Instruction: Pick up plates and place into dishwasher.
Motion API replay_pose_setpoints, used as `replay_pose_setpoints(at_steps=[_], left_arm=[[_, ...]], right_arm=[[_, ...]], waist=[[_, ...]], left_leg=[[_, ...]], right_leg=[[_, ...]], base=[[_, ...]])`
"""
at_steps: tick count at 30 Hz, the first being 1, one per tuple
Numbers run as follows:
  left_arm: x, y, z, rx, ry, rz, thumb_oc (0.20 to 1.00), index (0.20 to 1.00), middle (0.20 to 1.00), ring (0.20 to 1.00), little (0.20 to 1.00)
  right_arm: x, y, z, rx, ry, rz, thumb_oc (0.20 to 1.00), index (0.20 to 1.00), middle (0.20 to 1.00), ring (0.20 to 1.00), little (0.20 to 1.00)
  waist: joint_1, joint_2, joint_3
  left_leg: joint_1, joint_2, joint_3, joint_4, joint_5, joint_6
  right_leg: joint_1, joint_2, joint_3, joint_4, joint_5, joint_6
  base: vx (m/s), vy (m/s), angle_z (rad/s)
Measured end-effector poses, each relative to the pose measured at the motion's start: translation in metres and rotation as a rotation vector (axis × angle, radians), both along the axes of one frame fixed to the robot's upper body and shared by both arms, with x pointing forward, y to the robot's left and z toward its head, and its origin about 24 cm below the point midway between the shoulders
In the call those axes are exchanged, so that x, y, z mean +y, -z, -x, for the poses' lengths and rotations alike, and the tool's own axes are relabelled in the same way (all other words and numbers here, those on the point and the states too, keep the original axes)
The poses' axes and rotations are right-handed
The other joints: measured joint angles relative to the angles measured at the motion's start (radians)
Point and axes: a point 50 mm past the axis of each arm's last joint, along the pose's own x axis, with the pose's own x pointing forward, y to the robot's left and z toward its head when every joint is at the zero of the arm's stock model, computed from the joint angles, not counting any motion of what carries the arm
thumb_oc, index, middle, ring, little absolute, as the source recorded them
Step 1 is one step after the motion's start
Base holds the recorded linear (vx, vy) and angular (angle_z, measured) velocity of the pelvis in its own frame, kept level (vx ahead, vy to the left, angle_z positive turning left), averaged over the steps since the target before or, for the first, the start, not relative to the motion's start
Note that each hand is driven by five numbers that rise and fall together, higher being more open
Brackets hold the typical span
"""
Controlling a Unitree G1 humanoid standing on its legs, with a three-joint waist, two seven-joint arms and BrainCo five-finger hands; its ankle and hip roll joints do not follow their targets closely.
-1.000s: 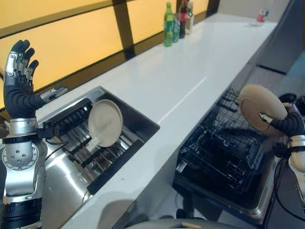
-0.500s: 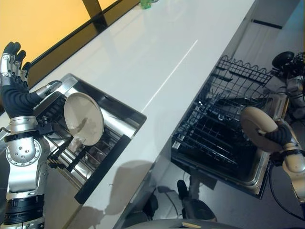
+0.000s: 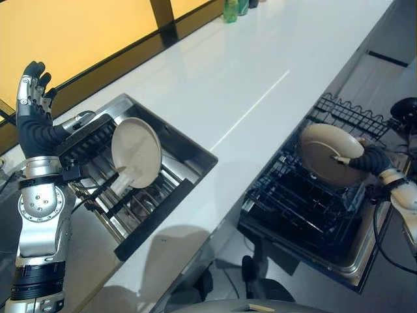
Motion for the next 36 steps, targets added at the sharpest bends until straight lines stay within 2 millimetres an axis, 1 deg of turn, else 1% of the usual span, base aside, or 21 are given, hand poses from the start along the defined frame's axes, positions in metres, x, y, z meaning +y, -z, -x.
replay_pose_setpoints(at_steps=[2, 5, 6, 7, 10, 13, 16, 22, 24, 26, 29, 32, 34, 36], left_arm=[[0.001, 0.003, -0.001, 0.018, 0.006, -0.006, 1.0, 1.0, 1.0, 1.0, 1.0], [0.004, 0.007, -0.003, 0.05, 0.009, -0.009, 1.0, 1.0, 1.0, 1.0, 1.0], [0.003, 0.007, -0.004, 0.056, 0.014, -0.014, 1.0, 1.0, 1.0, 1.0, 1.0], [0.003, 0.008, -0.004, 0.06, 0.021, -0.019, 1.0, 1.0, 1.0, 1.0, 1.0], [0.003, 0.009, -0.004, 0.081, 0.029, -0.036, 1.0, 1.0, 1.0, 1.0, 1.0], [0.001, 0.012, -0.004, 0.104, 0.041, -0.048, 1.0, 1.0, 1.0, 1.0, 1.0], [0.002, 0.014, -0.003, 0.115, 0.04, -0.053, 1.0, 1.0, 1.0, 1.0, 1.0], [-0.006, 0.021, -0.006, 0.15, 0.071, -0.065, 1.0, 1.0, 1.0, 1.0, 1.0], [-0.01, 0.025, -0.008, 0.163, 0.082, -0.063, 1.0, 1.0, 1.0, 1.0, 1.0], [-0.014, 0.026, -0.01, 0.169, 0.087, -0.067, 1.0, 1.0, 1.0, 1.0, 1.0], [-0.021, 0.017, -0.016, 0.139, 0.095, -0.08, 1.0, 1.0, 1.0, 1.0, 1.0], [-0.023, 0.006, -0.02, 0.094, 0.083, -0.083, 1.0, 1.0, 1.0, 1.0, 1.0], [-0.025, -0.009, -0.028, 0.04, 0.073, -0.105, 1.0, 1.0, 1.0, 1.0, 1.0], [-0.025, -0.016, -0.035, 0.019, 0.057, -0.107, 1.0, 1.0, 1.0, 1.0, 1.0]], right_arm=[[0.002, 0.006, 0.001, 0.059, -0.064, -0.03, 0.2, 0.2, 0.2, 0.2, 0.2], [0.004, 0.029, 0.003, 0.197, -0.125, -0.048, 0.2, 0.2, 0.2, 0.2, 0.2], [0.004, 0.036, 0.006, 0.239, -0.142, -0.053, 0.2, 0.2, 0.2, 0.2, 0.2], [0.003, 0.042, 0.01, 0.272, -0.15, -0.057, 0.2, 0.2, 0.2, 0.2, 0.2], [0.006, 0.058, 0.016, 0.339, -0.17, -0.074, 0.2, 0.2, 0.2, 0.2, 0.2], [0.012, 0.073, 0.023, 0.401, -0.192, -0.049, 0.2, 0.2, 0.2, 0.2, 0.2], [0.013, 0.081, 0.029, 0.426, -0.184, -0.041, 0.2, 0.2, 0.2, 0.2, 0.2], [0.014, 0.085, 0.03, 0.434, -0.174, -0.016, 0.2, 0.2, 0.2, 0.2, 0.2], [0.018, 0.09, 0.03, 0.448, -0.18, -0.009, 0.2, 0.2, 0.2, 0.2, 0.2], [0.021, 0.092, 0.026, 0.453, -0.185, 0.002, 0.2, 0.2, 0.2, 0.2, 0.2], [0.021, 0.087, 0.012, 0.433, -0.169, 0.019, 0.2, 0.2, 0.2, 0.2, 0.2], [0.025, 0.086, 0.004, 0.435, -0.179, 0.041, 0.2, 0.2, 0.2, 0.2, 0.2], [0.027, 0.075, -0.011, 0.404, -0.178, 0.082, 0.2, 0.2, 0.2, 0.2, 0.2], [0.034, 0.052, -0.031, 0.311, -0.205, 0.085, 0.2, 0.2, 0.2, 0.2, 0.2]], waist=[[0.003, -0.008, -0.005], [0.011, -0.024, -0.017], [0.023, -0.027, -0.019], [0.023, -0.03, -0.023], [0.028, -0.041, -0.032], [0.026, -0.047, -0.043], [0.024, -0.046, -0.043], [0.024, -0.033, -0.039], [0.025, -0.026, -0.033], [0.024, -0.016, -0.024], [0.024, 0.001, 0.007], [0.024, 0.01, 0.041], [0.025, 0.01, 0.087], [0.02, 0.015, 0.138]], left_leg=[[0.009, 0.003, -0.005, 0.0, 0.0, -0.002], [0.027, 0.006, -0.019, 0.0, -0.004, 0.001], [0.036, 0.007, -0.019, 0.0, -0.005, 0.0], [0.041, 0.007, -0.021, 0.0, -0.005, 0.0], [0.052, 0.008, -0.021, 0.0, -0.01, -0.002], [0.054, 0.008, -0.021, 0.0, -0.01, -0.002], [0.054, 0.008, -0.021, 0.0, -0.009, -0.002], [0.053, 0.007, -0.021, 0.001, -0.006, -0.007], [0.041, 0.004, -0.022, 0.009, -0.006, -0.006], [0.005, -0.003, -0.025, 0.023, -0.007, -0.002], [-0.054, -0.018, -0.022, 0.032, 0.002, 0.006], [-0.092, -0.026, -0.022, 0.047, 0.003, 0.01], [-0.153, -0.032, -0.022, 0.074, 0.003, 0.012], [-0.183, -0.039, -0.021, 0.082, 0.008, 0.017]], right_leg=[[0.012, 0.002, -0.006, 0.0, -0.004, -0.002], [0.034, 0.003, -0.019, -0.001, -0.011, -0.004], [0.043, 0.003, -0.021, -0.001, -0.014, -0.005], [0.045, 0.003, -0.021, -0.001, -0.015, -0.006], [0.056, 0.002, -0.026, -0.001, -0.02, -0.01], [0.058, 0.002, -0.026, -0.001, -0.019, -0.01], [0.058, 0.002, -0.025, -0.001, -0.017, -0.007], [0.057, 0.002, -0.024, -0.001, -0.014, -0.003], [0.049, 0.0, -0.022, -0.001, -0.013, -0.001], [0.02, -0.007, -0.021, -0.001, -0.008, 0.004], [-0.033, -0.023, -0.021, 0.0, 0.015, 0.011], [-0.065, -0.03, -0.02, 0.004, 0.023, 0.013], [-0.114, -0.036, -0.02, 0.005, 0.045, 0.008], [-0.142, -0.041, -0.018, 0.005, 0.059, 0.01]], base=[[0.13, -0.028, 0.1], [0.12, -0.035, 0.12], [0.09, -0.032, 0.05], [0.08, -0.033, 0.03], [0.07, -0.033, 0.02], [0.01, -0.011, 0.0], [0.0, 0.0, 0.0], [-0.04, -0.017, -0.01], [-0.24, -0.008, -0.02], [-0.27, 0.004, -0.03], [-0.18, -0.003, -0.04], [-0.34, -0.008, 0.0], [-0.28, 0.025, -0.03], [-0.18, 0.035, -0.06]])
